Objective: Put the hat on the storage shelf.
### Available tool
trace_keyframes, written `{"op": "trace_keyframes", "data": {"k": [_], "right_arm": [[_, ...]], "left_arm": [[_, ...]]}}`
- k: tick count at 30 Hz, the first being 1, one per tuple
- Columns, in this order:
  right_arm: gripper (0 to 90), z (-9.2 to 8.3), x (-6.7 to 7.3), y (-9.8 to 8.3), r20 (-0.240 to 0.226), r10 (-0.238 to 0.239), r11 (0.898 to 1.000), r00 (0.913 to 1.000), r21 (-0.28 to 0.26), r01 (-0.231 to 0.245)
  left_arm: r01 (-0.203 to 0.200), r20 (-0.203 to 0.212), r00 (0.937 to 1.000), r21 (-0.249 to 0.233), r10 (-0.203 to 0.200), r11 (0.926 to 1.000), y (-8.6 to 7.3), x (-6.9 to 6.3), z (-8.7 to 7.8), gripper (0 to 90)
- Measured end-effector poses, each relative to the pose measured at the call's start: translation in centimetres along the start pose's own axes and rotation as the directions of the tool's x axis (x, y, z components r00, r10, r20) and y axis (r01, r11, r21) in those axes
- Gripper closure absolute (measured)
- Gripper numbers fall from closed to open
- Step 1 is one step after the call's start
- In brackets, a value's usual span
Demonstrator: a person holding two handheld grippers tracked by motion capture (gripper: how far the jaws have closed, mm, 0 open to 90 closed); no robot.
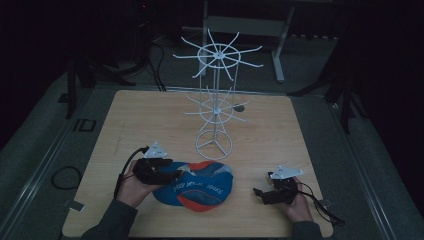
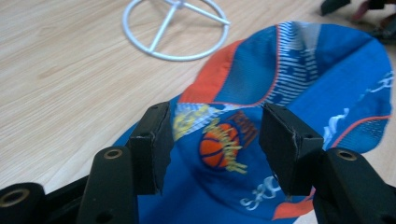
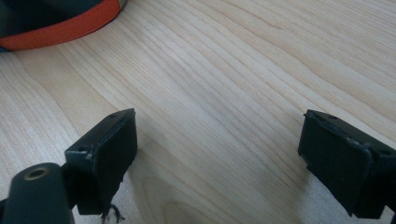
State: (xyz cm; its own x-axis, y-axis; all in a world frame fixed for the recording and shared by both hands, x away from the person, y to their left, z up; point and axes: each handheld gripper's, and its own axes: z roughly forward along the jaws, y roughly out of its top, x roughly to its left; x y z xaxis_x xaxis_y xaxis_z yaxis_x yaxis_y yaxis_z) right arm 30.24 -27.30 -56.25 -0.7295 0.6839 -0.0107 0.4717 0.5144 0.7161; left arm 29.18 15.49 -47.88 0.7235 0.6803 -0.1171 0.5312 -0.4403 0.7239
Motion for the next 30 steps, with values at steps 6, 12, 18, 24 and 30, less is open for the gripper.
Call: {"op": "trace_keyframes", "data": {"k": [6,12,18,24,30], "right_arm": [[11.5,0.0,0.0,0.0,0.0,0.0,1.0,1.0,0.0,0.0],[11.6,0.0,0.0,0.0,0.0,0.0,1.0,1.0,0.0,0.0],[11.6,0.0,0.0,0.0,0.0,0.001,1.0,1.0,0.0,-0.001],[11.5,0.0,0.0,0.0,-0.001,0.0,1.0,1.0,-0.001,0.0],[11.6,0.0,0.0,0.0,0.0,0.001,1.0,1.0,0.0,-0.001]], "left_arm": [[-0.024,0.04,0.9989,-0.004,0.024,0.9997,0.6,-0.8,0.3,44.6],[-0.04,0.087,0.9954,-0.014,0.041,0.9991,0.7,-1.4,0.5,43.5],[-0.06,0.116,0.9913,-0.013,0.062,0.9981,1.0,-2.0,0.7,43.4],[-0.103,0.145,0.9841,-0.005,0.103,0.9947,1.5,-2.8,1.1,42.3],[-0.142,0.17,0.9755,0.005,0.139,0.9899,2.0,-3.5,1.8,38.7]]}}
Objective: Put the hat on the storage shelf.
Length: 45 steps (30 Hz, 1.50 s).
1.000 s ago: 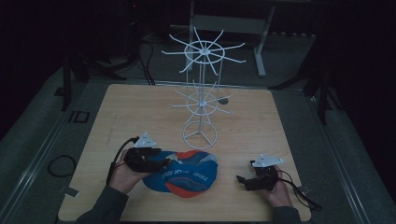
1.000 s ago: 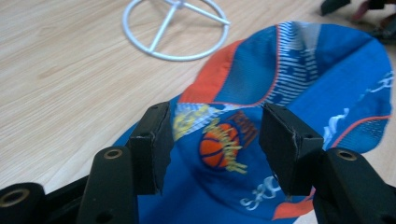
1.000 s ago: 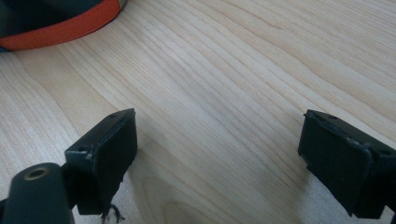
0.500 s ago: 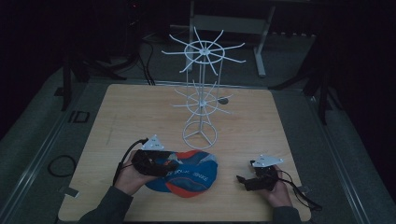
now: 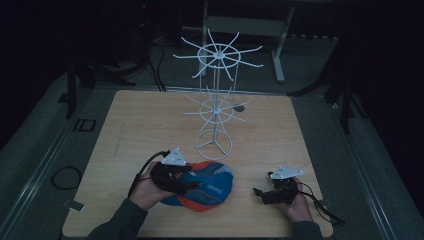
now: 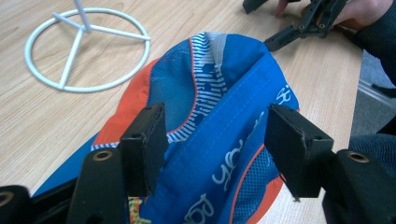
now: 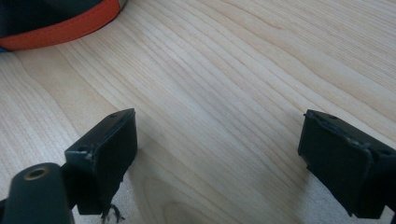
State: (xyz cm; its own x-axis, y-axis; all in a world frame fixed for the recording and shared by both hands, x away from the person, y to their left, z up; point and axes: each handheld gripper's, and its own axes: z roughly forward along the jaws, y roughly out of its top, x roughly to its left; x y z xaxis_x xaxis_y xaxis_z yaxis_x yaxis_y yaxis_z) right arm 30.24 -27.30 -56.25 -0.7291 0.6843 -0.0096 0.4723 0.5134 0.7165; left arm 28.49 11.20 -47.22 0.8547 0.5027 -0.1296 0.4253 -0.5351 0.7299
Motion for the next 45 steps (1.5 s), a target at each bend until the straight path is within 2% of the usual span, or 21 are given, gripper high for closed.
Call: {"op": "trace_keyframes", "data": {"k": [10,14,20,23,26,27,29,31,33,36,43,45], "right_arm": [[11.5,0.0,0.0,0.0,0.0,-0.001,1.0,1.0,0.0,0.001],[11.5,0.0,0.0,0.0,0.0,-0.001,1.0,1.0,0.0,0.001],[11.6,0.0,0.0,0.0,0.0,-0.001,1.0,1.0,0.0,0.001],[11.5,0.0,0.0,0.0,0.0,-0.001,1.0,1.0,0.0,0.001],[11.6,0.0,0.0,0.0,0.0,-0.001,1.0,1.0,0.0,0.001],[11.5,0.0,0.0,0.0,0.0,-0.001,1.0,1.0,0.0,0.001],[11.6,0.0,0.0,0.0,0.0,0.0,1.0,1.0,0.0,0.0],[11.5,0.0,0.0,0.0,0.0,0.0,1.0,1.0,0.0,0.0],[11.6,0.0,0.0,0.0,0.0,-0.001,1.0,1.0,0.0,0.001],[11.5,0.0,0.0,0.0,0.0,-0.001,1.0,1.0,0.0,0.001],[11.5,0.0,0.0,0.0,0.0,0.0,1.0,1.0,0.0,0.0],[11.5,0.0,0.0,0.0,0.0,0.0,1.0,1.0,0.0,0.0]], "left_arm": [[-0.047,0.021,0.9987,0.075,0.046,0.996,0.5,-0.5,2.0,32.5],[-0.083,0.01,0.9966,0.122,0.082,0.9891,0.7,-0.7,2.7,29.6],[-0.105,0.008,0.9944,0.174,0.105,0.9791,0.6,-0.9,3.5,28.3],[-0.129,-0.001,0.9912,0.199,0.132,0.9714,0.5,-1.1,3.8,28.9],[-0.138,-0.048,0.9868,0.245,0.155,0.9596,0.4,-1.2,4.0,41.4],[-0.146,-0.054,0.9848,0.263,0.165,0.9537,0.4,-1.1,4.1,46.5],[-0.143,-0.069,0.9832,0.283,0.169,0.9485,0.3,-1.1,4.3,55.5],[-0.155,-0.081,0.9791,0.295,0.187,0.9428,0.3,-1.2,4.3,68.4],[-0.165,-0.095,0.9742,0.316,0.205,0.9341,0.3,-1.3,4.4,79.5],[-0.165,-0.099,0.9734,0.322,0.207,0.9324,0.4,-1.3,4.4,86.3],[-0.142,-0.123,0.9754,0.285,0.183,0.9481,0.6,-0.8,3.1,88.5],[-0.145,-0.125,0.9745,0.282,0.186,0.9485,0.7,-0.7,2.8,88.6]]}}
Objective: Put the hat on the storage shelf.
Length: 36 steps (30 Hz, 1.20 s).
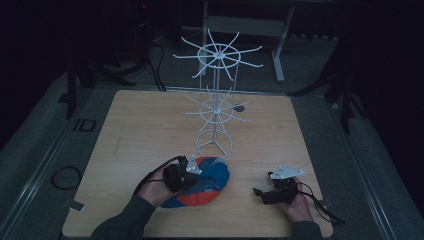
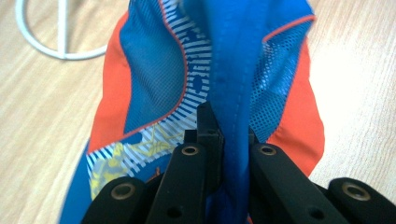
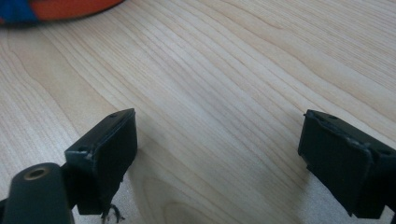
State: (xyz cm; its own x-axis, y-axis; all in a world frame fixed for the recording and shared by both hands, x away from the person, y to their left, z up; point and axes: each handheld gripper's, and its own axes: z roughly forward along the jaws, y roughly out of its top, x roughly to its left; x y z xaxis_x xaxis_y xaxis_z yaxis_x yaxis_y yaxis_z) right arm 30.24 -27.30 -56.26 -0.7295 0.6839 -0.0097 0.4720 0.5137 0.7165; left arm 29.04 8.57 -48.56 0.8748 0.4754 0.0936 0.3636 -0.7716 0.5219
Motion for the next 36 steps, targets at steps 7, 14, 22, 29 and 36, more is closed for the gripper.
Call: {"op": "trace_keyframes", "data": {"k": [7,14,22,29,36], "right_arm": [[11.5,0.0,0.0,0.0,0.0,0.0,1.0,1.0,0.0,0.0],[11.6,0.0,0.0,0.0,0.0,0.002,1.0,1.0,0.0,-0.002],[11.6,0.0,0.0,0.0,0.0,0.002,1.0,1.0,0.0,-0.002],[11.6,0.0,0.0,0.0,0.0,0.002,1.0,1.0,-0.001,-0.002],[11.6,0.0,0.0,0.0,0.0,0.002,1.0,1.0,-0.001,-0.002]], "left_arm": [[0.024,-0.017,0.9996,-0.047,-0.024,0.9986,-0.3,0.6,-1.5,88.9],[0.059,-0.025,0.9978,-0.097,-0.062,0.9936,-0.8,1.2,-2.9,89.1],[0.086,-0.043,0.9948,-0.131,-0.093,0.9876,-1.3,1.8,-4.2,89.2],[0.114,-0.056,0.9905,-0.167,-0.125,0.9794,-1.6,2.4,-5.4,89.3],[0.143,-0.057,0.9859,-0.201,-0.157,0.969,-2.1,3.1,-6.5,89.3]]}}
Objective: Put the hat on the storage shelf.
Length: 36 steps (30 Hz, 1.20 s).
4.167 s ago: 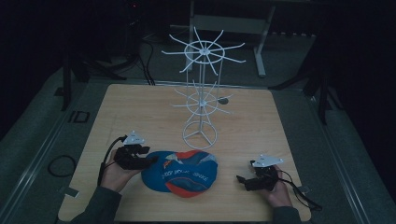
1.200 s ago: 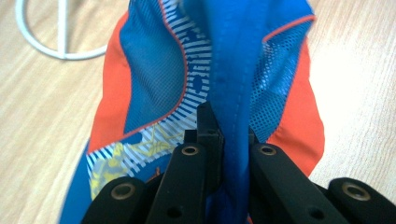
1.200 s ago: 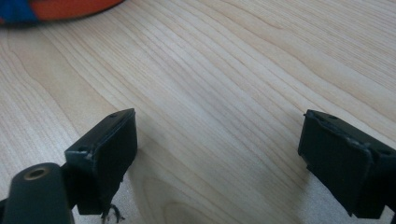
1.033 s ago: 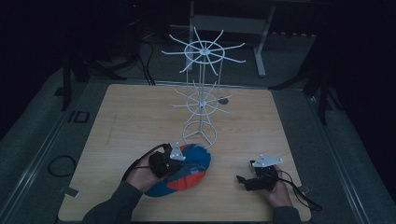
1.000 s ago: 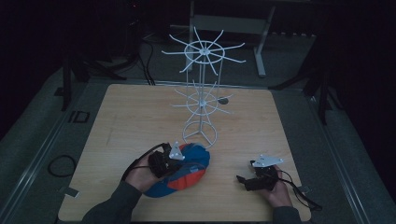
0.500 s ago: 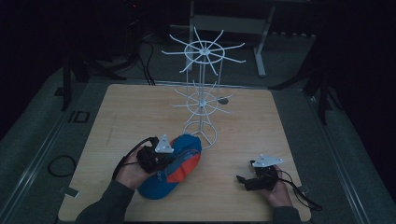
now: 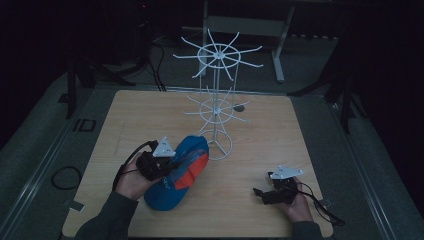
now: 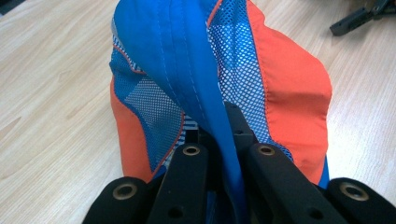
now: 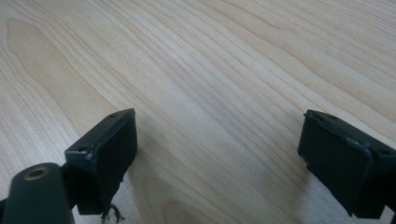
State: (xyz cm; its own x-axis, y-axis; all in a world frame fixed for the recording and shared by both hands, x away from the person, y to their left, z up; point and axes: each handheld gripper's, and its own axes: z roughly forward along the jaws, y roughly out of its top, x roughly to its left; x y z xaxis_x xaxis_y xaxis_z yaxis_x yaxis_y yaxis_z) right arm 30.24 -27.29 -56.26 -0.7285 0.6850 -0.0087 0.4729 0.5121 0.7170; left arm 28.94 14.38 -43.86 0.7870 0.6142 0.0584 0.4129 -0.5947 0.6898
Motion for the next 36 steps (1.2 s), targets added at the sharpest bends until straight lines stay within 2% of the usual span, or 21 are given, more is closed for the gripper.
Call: {"op": "trace_keyframes", "data": {"k": [19,36], "right_arm": [[11.6,0.0,0.0,0.0,-0.001,0.001,1.0,1.0,0.001,-0.001],[11.6,0.0,0.0,0.0,0.0,0.002,1.0,1.0,0.001,-0.002]], "left_arm": [[0.045,-0.041,0.9981,-0.054,-0.047,0.9975,0.0,1.3,-2.2,89.3],[0.089,-0.074,0.9926,-0.095,-0.096,0.9914,-0.4,2.6,-4.0,89.3]]}}
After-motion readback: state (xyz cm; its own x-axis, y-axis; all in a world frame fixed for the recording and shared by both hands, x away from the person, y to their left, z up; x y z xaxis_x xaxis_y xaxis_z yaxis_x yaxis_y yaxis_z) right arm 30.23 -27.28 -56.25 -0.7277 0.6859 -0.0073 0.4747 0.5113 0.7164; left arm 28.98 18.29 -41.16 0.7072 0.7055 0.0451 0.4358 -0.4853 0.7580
